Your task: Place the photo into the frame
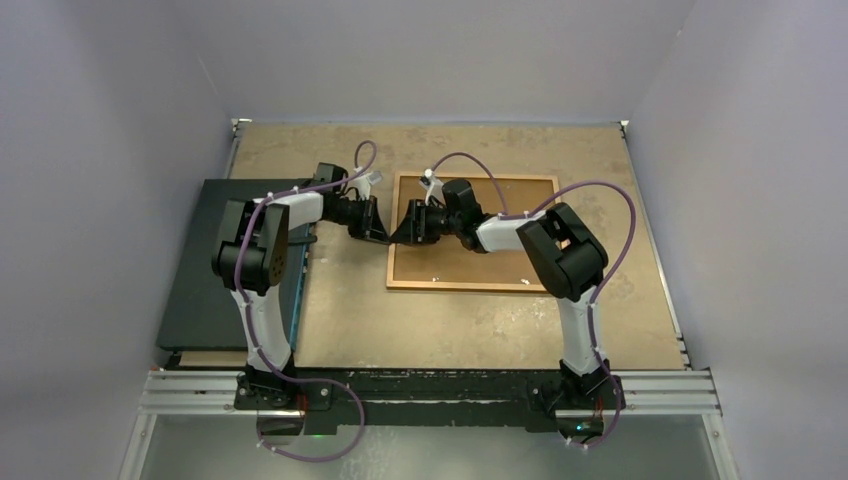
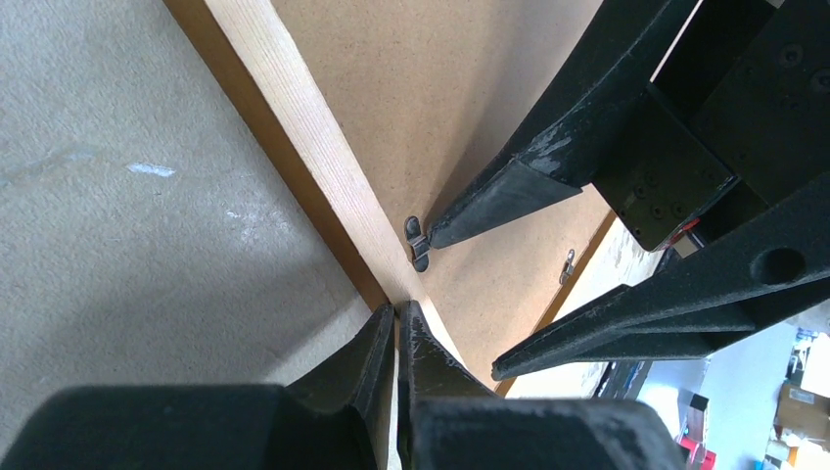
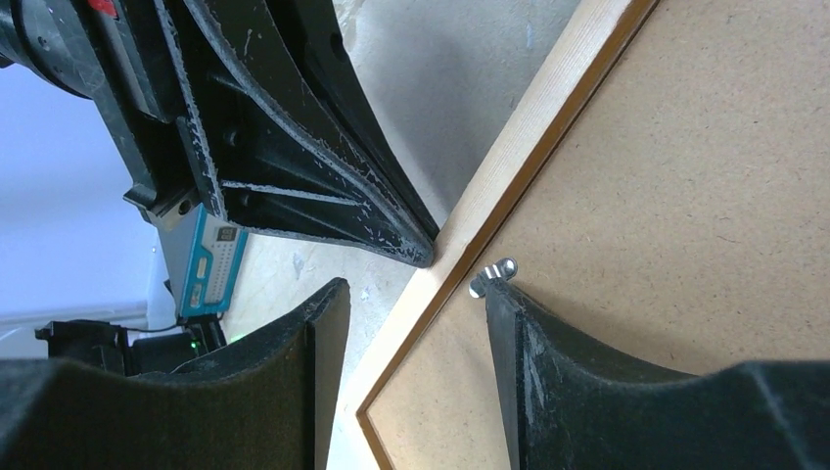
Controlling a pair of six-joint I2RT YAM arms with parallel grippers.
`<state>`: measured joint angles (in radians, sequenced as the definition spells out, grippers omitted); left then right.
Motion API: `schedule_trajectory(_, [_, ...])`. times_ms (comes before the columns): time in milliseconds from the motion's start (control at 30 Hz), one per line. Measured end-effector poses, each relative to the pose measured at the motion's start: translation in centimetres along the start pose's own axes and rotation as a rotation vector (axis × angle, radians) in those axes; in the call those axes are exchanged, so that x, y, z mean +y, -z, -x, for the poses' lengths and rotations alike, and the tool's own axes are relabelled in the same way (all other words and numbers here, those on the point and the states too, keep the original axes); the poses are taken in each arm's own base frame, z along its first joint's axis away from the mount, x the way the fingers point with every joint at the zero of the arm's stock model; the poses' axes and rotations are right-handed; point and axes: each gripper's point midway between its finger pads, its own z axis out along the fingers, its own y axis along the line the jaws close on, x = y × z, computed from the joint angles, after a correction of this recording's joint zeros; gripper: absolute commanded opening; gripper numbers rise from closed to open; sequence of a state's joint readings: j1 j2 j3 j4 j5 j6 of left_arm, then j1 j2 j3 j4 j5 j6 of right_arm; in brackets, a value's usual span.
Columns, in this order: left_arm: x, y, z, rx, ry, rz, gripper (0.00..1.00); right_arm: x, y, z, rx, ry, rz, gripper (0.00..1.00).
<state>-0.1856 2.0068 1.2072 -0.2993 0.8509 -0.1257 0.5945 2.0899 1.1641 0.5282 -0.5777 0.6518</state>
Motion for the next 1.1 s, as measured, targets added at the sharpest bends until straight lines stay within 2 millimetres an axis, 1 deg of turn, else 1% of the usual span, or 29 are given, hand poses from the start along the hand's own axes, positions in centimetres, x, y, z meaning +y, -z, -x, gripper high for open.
schedule_trajectory(267, [-0.01,0.01,0.02,-0.001,0.013,0.002,0.00,-0.03,0.00,-0.07,0.002,-0.006,-0.002,0.54])
schedule_trajectory(533, [0.00,0.02,0.01,-0.001,0.013,0.002,0.00,-0.22,-0.19,0.04,-0.015,-0.046,-0.029,0.51])
schedule_trajectory(833, [-0.01,0.02,0.01,-0.001,0.014,0.002,0.00,-0.15,-0.54,-0.31,-0.097,-0.088,-0.094,0.50])
schedule_trajectory(1100, [0.00,0.02,0.01,-0.001,0.013,0.002,0.00,-0.02,-0.74,-0.25,-0.135,-0.127,-0.102,0.49])
